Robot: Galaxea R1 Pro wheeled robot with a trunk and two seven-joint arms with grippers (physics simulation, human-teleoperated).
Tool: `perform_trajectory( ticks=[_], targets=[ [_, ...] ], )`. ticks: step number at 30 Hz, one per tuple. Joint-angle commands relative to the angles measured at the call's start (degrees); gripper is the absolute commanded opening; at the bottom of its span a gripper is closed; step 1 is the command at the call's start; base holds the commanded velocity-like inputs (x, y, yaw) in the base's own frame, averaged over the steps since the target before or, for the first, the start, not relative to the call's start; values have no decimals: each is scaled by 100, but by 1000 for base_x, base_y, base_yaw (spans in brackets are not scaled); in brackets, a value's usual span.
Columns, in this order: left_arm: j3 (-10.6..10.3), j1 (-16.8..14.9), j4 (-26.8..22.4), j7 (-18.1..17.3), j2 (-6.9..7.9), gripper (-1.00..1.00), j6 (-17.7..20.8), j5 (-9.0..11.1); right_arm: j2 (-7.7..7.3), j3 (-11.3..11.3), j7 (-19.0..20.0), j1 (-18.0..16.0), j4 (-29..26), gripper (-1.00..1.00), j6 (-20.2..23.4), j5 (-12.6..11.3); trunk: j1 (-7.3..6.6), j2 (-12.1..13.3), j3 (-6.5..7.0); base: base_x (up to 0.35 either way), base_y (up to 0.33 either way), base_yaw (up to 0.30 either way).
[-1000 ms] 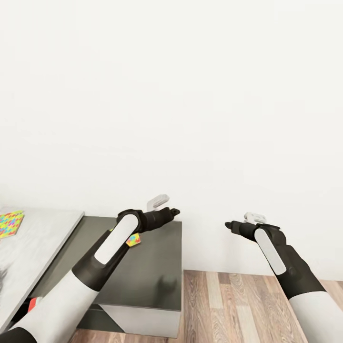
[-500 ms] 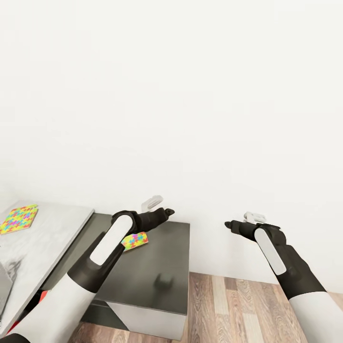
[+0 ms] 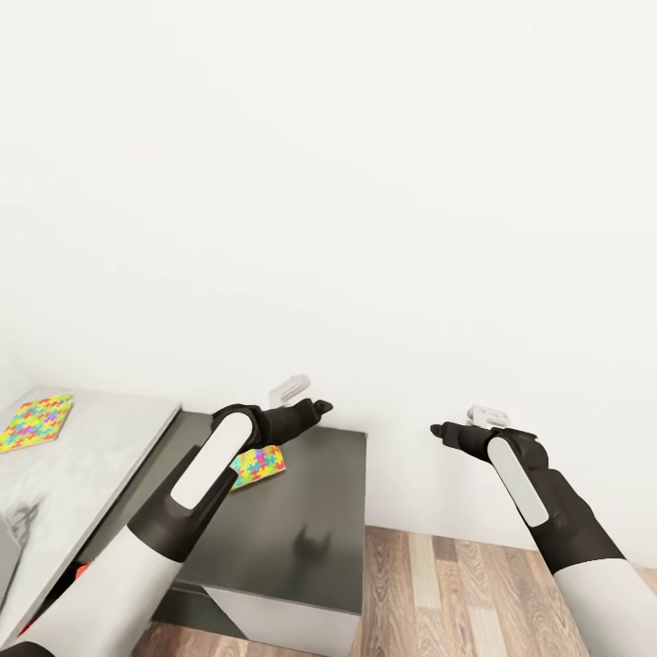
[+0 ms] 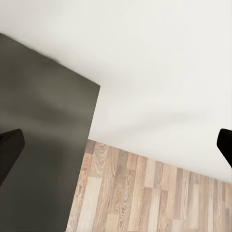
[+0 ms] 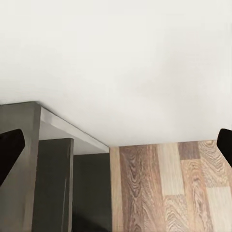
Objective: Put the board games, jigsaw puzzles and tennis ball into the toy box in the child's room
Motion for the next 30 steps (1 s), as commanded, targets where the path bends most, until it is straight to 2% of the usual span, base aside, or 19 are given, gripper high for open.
perform_trajectory(
  ticks=[1,11,30],
  targets=[
    [-9,-8,-7,51,4,100,-6,47,-6,15,-60,-6,-7,100,9,-60,6,-12,-12,194,34,7],
    [-2,-3,-4,57,-1,100,-2,-12,-6,15,-56,-6,8,100,17,-57,6,-12,-12,178,12,2],
    [-4,-2,-1,66,-2,100,-4,-32,-1,29,-51,-6,-11,100,31,-52,6,-12,-12,25,1,0]
  ],
)
